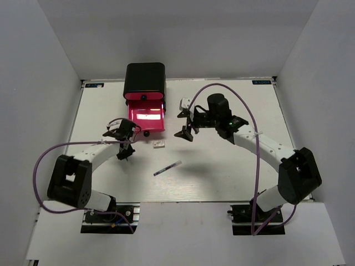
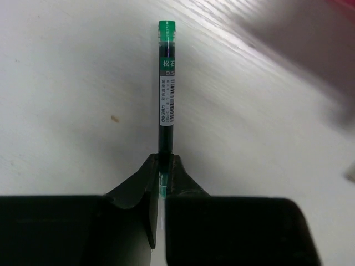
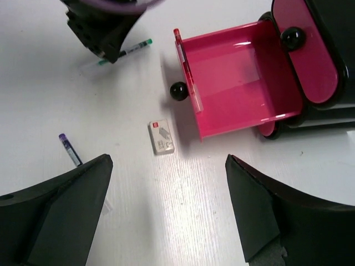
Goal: Sort the stationery into containers
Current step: Pick up the pen from the center of the board, then place the pen in the drawer.
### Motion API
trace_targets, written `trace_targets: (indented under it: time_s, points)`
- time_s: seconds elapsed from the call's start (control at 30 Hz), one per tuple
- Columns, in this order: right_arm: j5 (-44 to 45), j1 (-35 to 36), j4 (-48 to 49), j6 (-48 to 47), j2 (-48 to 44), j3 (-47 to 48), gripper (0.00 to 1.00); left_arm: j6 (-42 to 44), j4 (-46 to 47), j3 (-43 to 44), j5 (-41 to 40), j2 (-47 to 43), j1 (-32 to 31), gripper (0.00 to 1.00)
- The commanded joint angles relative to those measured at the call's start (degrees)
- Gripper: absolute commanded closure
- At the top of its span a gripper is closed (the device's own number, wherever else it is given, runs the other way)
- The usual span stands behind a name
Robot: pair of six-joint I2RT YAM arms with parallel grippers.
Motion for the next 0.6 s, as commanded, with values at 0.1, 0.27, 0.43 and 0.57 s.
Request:
trace_targets:
  time_s: [0.1,0.27,0.43,0.57]
  points:
    - [-1.0,-1.4,-3.6,-3.7,-6.4,-4.2,0.27,5.1,-0.8,1.8,10.4,-20.1,-0.4,1.00]
    - [-3.6,-1.5,-5.5,-5.2,-7.7,-6.0,1.00,3.4,2.1,11.6,14.0,-17.9,-0.4,1.00]
    - [-2.3,-1.7,-5.3,-5.2,-9.3,-7.4,1.00,-0.3,7.2,17.6,14.8,-9.8,-0.4,1.00]
    - [-1.4,-2.1,-5.5,-5.3,-11.0,-9.2,1.00,-3.4,9.2,21.8,12.2,-3.3,0.1,1.00]
